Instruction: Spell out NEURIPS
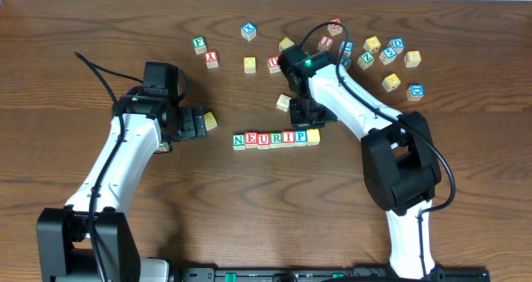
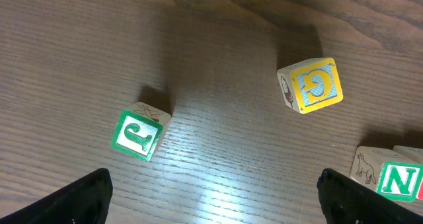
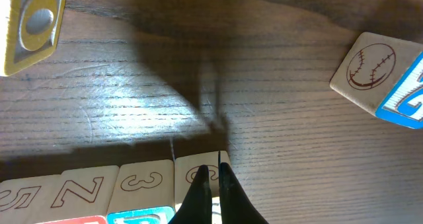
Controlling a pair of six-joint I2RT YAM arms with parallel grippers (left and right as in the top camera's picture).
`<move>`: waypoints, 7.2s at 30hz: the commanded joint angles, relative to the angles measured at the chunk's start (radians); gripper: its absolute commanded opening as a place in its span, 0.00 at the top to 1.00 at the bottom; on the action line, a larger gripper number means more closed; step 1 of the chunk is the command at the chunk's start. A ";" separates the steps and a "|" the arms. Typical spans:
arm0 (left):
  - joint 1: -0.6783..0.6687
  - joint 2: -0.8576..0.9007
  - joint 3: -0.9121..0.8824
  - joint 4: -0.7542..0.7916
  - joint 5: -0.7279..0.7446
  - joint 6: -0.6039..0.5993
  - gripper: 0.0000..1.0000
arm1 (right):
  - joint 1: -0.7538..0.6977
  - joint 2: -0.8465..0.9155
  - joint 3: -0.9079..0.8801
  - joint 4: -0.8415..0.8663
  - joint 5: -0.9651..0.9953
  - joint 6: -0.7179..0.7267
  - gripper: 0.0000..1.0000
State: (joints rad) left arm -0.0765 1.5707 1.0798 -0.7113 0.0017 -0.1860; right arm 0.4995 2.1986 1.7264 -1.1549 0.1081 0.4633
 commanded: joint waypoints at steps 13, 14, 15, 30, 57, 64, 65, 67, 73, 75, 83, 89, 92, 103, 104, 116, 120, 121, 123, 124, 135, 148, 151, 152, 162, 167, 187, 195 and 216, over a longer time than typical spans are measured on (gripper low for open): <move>0.002 -0.011 0.019 -0.006 0.002 -0.002 0.02 | -0.037 0.005 0.007 -0.013 0.043 0.015 0.99; 0.002 -0.011 0.019 -0.006 0.002 -0.002 0.02 | -0.041 0.005 0.007 -0.015 0.045 0.015 0.99; 0.002 -0.011 0.019 -0.006 0.002 -0.002 0.02 | -0.044 0.005 0.007 -0.017 0.047 0.015 0.99; 0.002 -0.011 0.019 -0.006 0.002 -0.002 0.02 | -0.053 -0.001 0.007 -0.057 0.074 0.016 0.99; 0.002 -0.011 0.019 -0.006 0.002 -0.002 0.02 | -0.044 -0.306 -0.354 0.184 0.041 0.050 0.99; 0.002 -0.011 0.019 -0.006 0.002 -0.002 0.02 | -0.030 -0.310 -0.366 0.212 0.012 0.056 0.99; 0.002 -0.011 0.019 -0.006 0.002 -0.002 0.02 | -0.027 -0.310 -0.366 0.214 0.010 0.057 0.99; 0.002 -0.011 0.019 -0.006 0.002 -0.002 0.02 | -0.021 -0.310 -0.368 0.217 0.008 0.060 0.99; 0.002 -0.011 0.019 -0.006 0.002 -0.002 0.02 | -0.005 -0.310 -0.390 0.234 0.009 0.069 0.99; 0.002 -0.011 0.019 -0.006 0.002 -0.002 0.02 | -0.005 -0.310 -0.409 0.248 0.009 0.076 0.99; 0.002 -0.011 0.019 -0.006 0.002 -0.002 0.02 | -0.014 -0.310 -0.431 0.254 0.013 0.082 0.99; 0.002 -0.011 0.019 -0.006 0.002 -0.002 0.02 | -0.014 -0.310 -0.431 0.264 0.013 0.082 0.99; 0.002 -0.011 0.019 -0.006 0.002 -0.002 0.02 | -0.014 -0.310 -0.431 0.273 0.013 0.082 0.99; 0.002 -0.011 0.019 -0.006 0.002 -0.002 0.02 | -0.014 -0.310 -0.435 0.278 0.013 0.082 0.99; 0.002 -0.011 0.019 -0.006 0.002 -0.002 0.02 | -0.014 -0.310 -0.435 0.278 0.013 0.082 0.99; 0.002 -0.011 0.019 -0.006 0.002 -0.002 0.02 | -0.014 -0.310 -0.435 0.289 0.008 0.082 0.99; 0.002 -0.011 0.019 -0.006 0.002 -0.002 0.02 | -0.014 -0.310 -0.435 0.292 0.002 0.082 0.99; 0.002 -0.011 0.019 -0.006 0.002 -0.002 0.02 | -0.014 -0.310 -0.435 0.292 0.001 0.082 0.99; 0.002 -0.011 0.019 -0.006 0.002 -0.002 0.02 | -0.014 -0.310 -0.435 0.292 -0.001 0.082 0.99; 0.002 -0.011 0.019 -0.006 0.002 -0.002 0.02 | -0.014 -0.310 -0.435 0.292 -0.003 0.082 0.99; 0.002 -0.011 0.019 -0.006 0.002 -0.002 0.02 | -0.013 -0.310 -0.435 0.299 -0.014 0.082 0.99; 0.002 -0.011 0.019 -0.006 0.002 -0.002 0.02 | -0.013 -0.310 -0.435 0.307 -0.032 0.078 0.99; 0.002 -0.011 0.019 -0.006 0.002 -0.002 0.02 | -0.013 -0.310 -0.435 0.307 -0.033 0.078 0.99; 0.002 -0.011 0.019 -0.006 0.002 -0.002 0.02 | -0.013 -0.310 -0.435 0.307 -0.032 0.078 0.99; 0.002 -0.011 0.019 -0.006 0.002 -0.002 0.02 | -0.016 -0.310 -0.435 0.275 0.053 0.082 0.99; 0.002 -0.011 0.019 -0.006 0.002 -0.002 0.02 | -0.037 -0.310 -0.433 0.256 0.094 0.083 0.99; 0.002 -0.011 0.019 -0.006 0.002 -0.002 0.02 | -0.186 -0.565 -0.425 0.220 0.103 0.082 0.98; 0.002 -0.011 0.019 0.086 0.002 -0.002 0.02 | -0.186 -0.565 -0.425 0.212 0.103 0.082 0.99; -0.037 0.030 0.018 0.167 0.129 -0.044 0.12 | -0.186 -0.565 -0.425 0.217 0.104 0.082 0.99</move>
State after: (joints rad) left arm -0.0883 1.5730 1.0798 -0.5457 0.1032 -0.2161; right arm 0.3199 1.6463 1.3003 -0.9436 0.1986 0.5339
